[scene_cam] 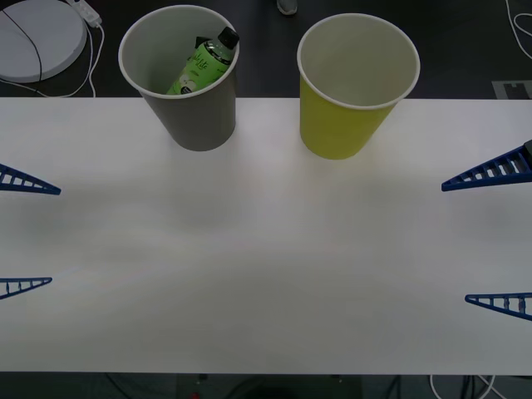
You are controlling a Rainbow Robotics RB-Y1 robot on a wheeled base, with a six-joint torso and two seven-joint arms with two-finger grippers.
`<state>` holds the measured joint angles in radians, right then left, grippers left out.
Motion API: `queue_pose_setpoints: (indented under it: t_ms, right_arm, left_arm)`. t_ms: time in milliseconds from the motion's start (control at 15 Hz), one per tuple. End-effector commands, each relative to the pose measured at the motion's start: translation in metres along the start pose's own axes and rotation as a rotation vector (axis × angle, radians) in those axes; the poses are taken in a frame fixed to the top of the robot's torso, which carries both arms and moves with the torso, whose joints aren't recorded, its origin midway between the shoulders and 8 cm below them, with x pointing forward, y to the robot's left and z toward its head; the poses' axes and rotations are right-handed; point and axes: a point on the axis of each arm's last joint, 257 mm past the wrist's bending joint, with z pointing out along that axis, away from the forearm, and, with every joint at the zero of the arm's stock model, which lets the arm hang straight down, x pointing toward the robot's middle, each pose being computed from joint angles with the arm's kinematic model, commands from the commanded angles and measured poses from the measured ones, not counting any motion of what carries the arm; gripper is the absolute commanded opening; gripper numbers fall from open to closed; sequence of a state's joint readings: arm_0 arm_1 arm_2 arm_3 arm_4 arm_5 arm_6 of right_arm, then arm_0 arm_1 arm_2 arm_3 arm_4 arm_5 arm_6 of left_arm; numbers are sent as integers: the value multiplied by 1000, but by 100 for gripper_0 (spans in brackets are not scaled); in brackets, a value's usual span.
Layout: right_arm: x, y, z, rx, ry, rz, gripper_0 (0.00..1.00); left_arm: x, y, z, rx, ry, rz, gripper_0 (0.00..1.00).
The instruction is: Put the can into the green bin and the plastic bottle into the gray bin
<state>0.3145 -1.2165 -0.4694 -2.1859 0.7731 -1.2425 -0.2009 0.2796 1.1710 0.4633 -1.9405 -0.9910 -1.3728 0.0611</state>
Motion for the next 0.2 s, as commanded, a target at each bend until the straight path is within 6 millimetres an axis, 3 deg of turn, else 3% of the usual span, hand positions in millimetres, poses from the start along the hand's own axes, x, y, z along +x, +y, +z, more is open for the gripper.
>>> queue_pose_setpoints:
  t_ms: [67,200]
  right_arm:
    - [0,0,0,0,0,0,100]
    - [0,0,0,0,0,0,100]
  left_arm:
    - [0,0,0,0,0,-1,100]
    - [0,0,0,-1,-3,-2,100]
